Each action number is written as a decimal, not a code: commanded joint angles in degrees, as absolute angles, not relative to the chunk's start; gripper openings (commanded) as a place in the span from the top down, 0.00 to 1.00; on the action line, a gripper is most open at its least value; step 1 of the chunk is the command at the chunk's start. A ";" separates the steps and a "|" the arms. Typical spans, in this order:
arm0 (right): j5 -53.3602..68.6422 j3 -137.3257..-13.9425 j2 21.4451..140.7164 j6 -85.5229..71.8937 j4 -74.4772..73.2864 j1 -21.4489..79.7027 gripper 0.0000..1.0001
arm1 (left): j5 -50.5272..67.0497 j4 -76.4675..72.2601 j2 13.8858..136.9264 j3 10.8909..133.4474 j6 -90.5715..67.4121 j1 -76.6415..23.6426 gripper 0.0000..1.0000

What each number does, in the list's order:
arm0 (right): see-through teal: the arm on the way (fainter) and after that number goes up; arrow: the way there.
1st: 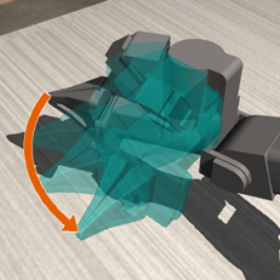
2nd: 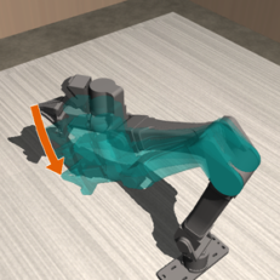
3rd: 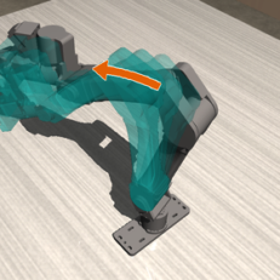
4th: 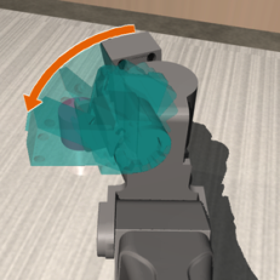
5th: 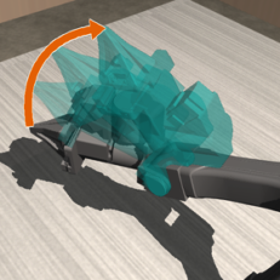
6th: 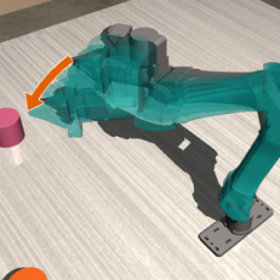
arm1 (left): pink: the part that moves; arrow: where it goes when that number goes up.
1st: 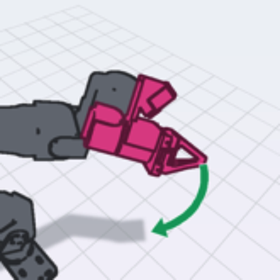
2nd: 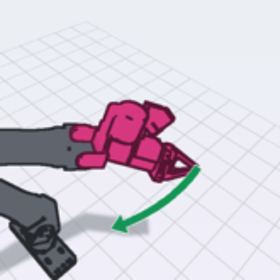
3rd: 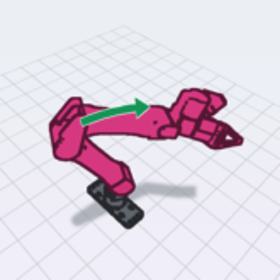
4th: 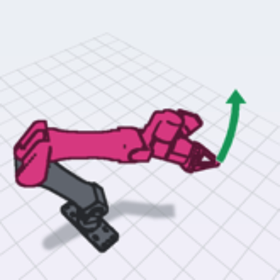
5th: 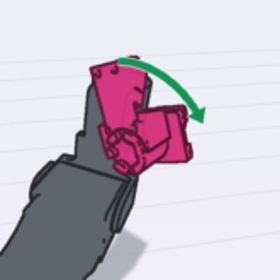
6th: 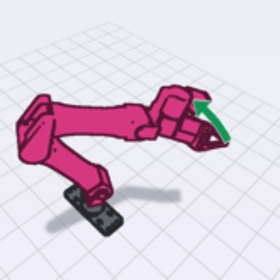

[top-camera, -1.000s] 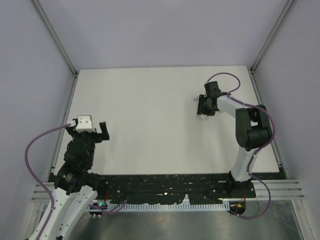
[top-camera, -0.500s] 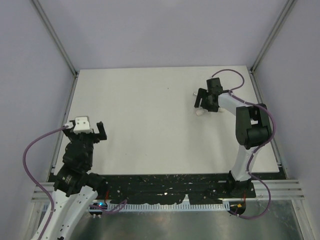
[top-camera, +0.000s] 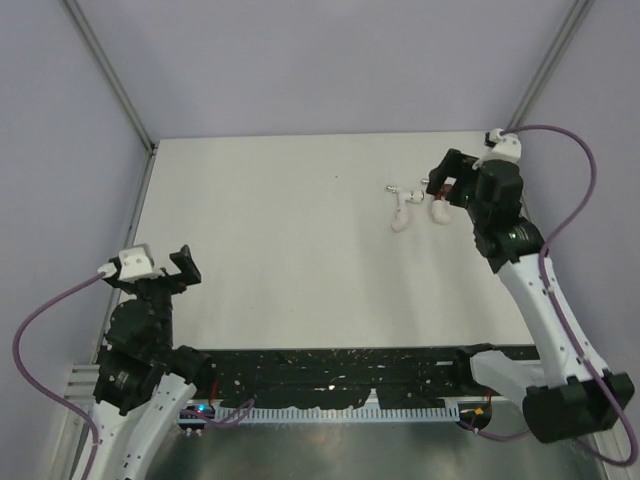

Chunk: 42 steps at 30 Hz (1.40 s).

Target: Install the water faucets

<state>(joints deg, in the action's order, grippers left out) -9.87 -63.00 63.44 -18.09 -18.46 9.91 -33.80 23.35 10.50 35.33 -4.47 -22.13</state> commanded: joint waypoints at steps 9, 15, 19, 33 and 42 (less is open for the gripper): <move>-17.13 -48.26 25.77 -9.14 -22.06 9.84 0.05 | -33.49 32.78 -7.37 35.95 -9.66 -21.88 0.00; -20.03 -42.37 14.52 -7.82 -24.26 9.84 0.05 | -33.48 36.47 -9.58 34.80 -12.03 -21.88 0.00; -23.90 -38.85 6.70 -7.47 -24.52 9.84 0.04 | -34.71 39.02 -10.54 33.76 -15.19 -21.88 0.00; -28.83 -36.56 1.67 -6.33 -23.82 9.84 0.05 | -33.14 39.20 -13.63 29.35 -17.76 -21.88 0.00; -29.71 -36.83 0.18 -6.24 -24.52 9.84 0.04 | -32.26 38.06 -8.09 29.36 -15.91 -21.88 0.00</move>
